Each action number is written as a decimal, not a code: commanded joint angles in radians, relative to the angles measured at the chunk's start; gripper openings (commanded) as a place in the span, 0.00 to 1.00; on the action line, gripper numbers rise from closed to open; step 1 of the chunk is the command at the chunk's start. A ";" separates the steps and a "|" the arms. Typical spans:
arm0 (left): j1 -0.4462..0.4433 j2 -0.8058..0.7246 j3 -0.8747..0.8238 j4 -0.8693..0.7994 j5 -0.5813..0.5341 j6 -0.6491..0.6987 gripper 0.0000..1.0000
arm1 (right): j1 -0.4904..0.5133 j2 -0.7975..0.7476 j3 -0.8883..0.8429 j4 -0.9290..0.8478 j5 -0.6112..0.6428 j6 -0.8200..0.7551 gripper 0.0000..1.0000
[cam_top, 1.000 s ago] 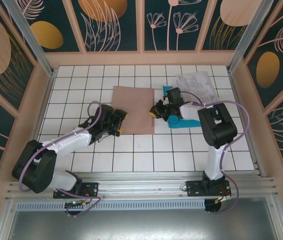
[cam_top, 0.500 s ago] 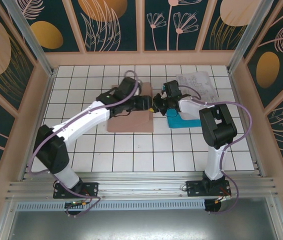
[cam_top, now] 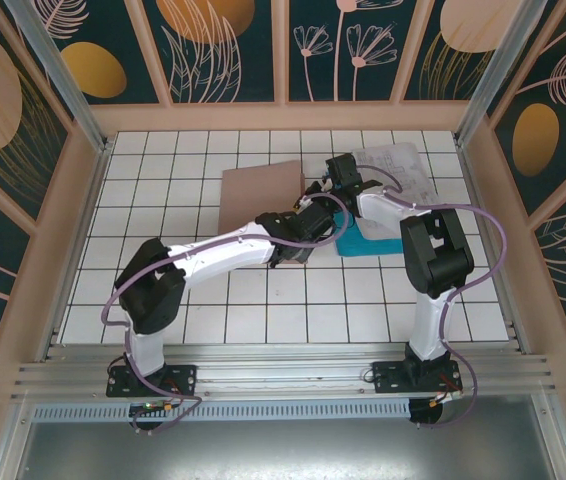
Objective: Put the files into the folder
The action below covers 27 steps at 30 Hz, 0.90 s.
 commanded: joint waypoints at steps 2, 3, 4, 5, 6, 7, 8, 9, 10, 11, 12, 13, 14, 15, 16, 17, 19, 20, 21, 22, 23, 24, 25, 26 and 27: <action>-0.005 0.035 0.019 -0.007 -0.140 0.036 0.59 | 0.007 0.004 0.030 -0.042 -0.002 0.002 0.00; -0.006 0.039 0.017 0.004 -0.139 0.039 0.56 | 0.007 0.004 0.029 -0.042 -0.003 0.003 0.00; -0.005 0.044 0.016 0.014 -0.133 0.043 0.53 | 0.007 0.004 0.028 -0.041 -0.005 0.003 0.00; -0.005 0.049 0.011 0.023 -0.129 0.045 0.50 | 0.007 0.005 0.028 -0.042 -0.006 0.005 0.00; -0.005 0.054 0.005 0.034 -0.129 0.048 0.47 | 0.007 0.005 0.027 -0.038 -0.008 0.007 0.00; -0.006 0.055 -0.002 0.044 -0.131 0.049 0.45 | 0.008 0.006 0.026 -0.036 -0.009 0.008 0.00; -0.005 0.058 -0.004 0.049 -0.134 0.051 0.42 | 0.007 0.006 0.027 -0.036 -0.010 0.008 0.00; -0.006 0.060 -0.008 0.054 -0.138 0.053 0.39 | 0.009 0.007 0.028 -0.036 -0.011 0.007 0.00; -0.006 0.062 -0.008 0.056 -0.144 0.053 0.35 | 0.008 0.006 0.028 -0.038 -0.011 0.006 0.00; -0.006 0.062 -0.009 0.057 -0.146 0.053 0.31 | 0.008 0.007 0.026 -0.038 -0.011 0.006 0.00; -0.006 0.062 -0.011 0.059 -0.146 0.054 0.25 | 0.007 0.006 0.026 -0.039 -0.011 0.007 0.00; -0.005 0.061 -0.012 0.061 -0.145 0.057 0.18 | 0.008 0.006 0.024 -0.039 -0.012 0.006 0.00; -0.005 0.058 -0.015 0.061 -0.144 0.057 0.10 | 0.007 0.005 0.022 -0.039 -0.012 0.006 0.00; -0.005 0.054 -0.020 0.063 -0.146 0.058 0.00 | 0.008 0.004 0.021 -0.038 -0.011 0.007 0.00; -0.006 0.050 -0.024 0.064 -0.146 0.058 0.00 | 0.007 0.001 0.019 -0.037 -0.011 0.006 0.00; -0.006 0.042 -0.032 0.068 -0.146 0.058 0.00 | 0.007 0.000 0.017 -0.034 -0.010 0.008 0.00; -0.006 0.021 -0.052 0.083 -0.149 0.060 0.00 | 0.007 -0.003 0.015 -0.023 -0.016 0.008 0.00; -0.006 0.013 -0.059 0.087 -0.152 0.058 0.00 | 0.008 -0.004 0.012 -0.012 -0.021 0.009 0.00; -0.005 0.005 -0.063 0.088 -0.154 0.058 0.00 | 0.007 -0.006 0.008 0.004 -0.027 0.011 0.00; -0.006 -0.002 -0.068 0.090 -0.156 0.058 0.00 | 0.005 -0.010 0.001 0.020 -0.034 0.014 0.03; -0.005 -0.008 -0.074 0.093 -0.156 0.057 0.00 | 0.002 -0.017 -0.007 0.042 -0.040 0.019 0.10; -0.006 -0.016 -0.082 0.097 -0.156 0.055 0.00 | -0.001 -0.028 -0.018 0.074 -0.044 0.023 0.20; -0.005 -0.026 -0.092 0.102 -0.155 0.053 0.00 | -0.004 -0.044 -0.027 0.094 -0.041 0.023 0.30; -0.004 -0.036 -0.098 0.105 -0.155 0.052 0.00 | -0.008 -0.060 -0.031 0.106 -0.033 0.017 0.37; -0.005 -0.047 -0.108 0.110 -0.154 0.049 0.00 | -0.013 -0.078 -0.032 0.113 -0.020 0.007 0.44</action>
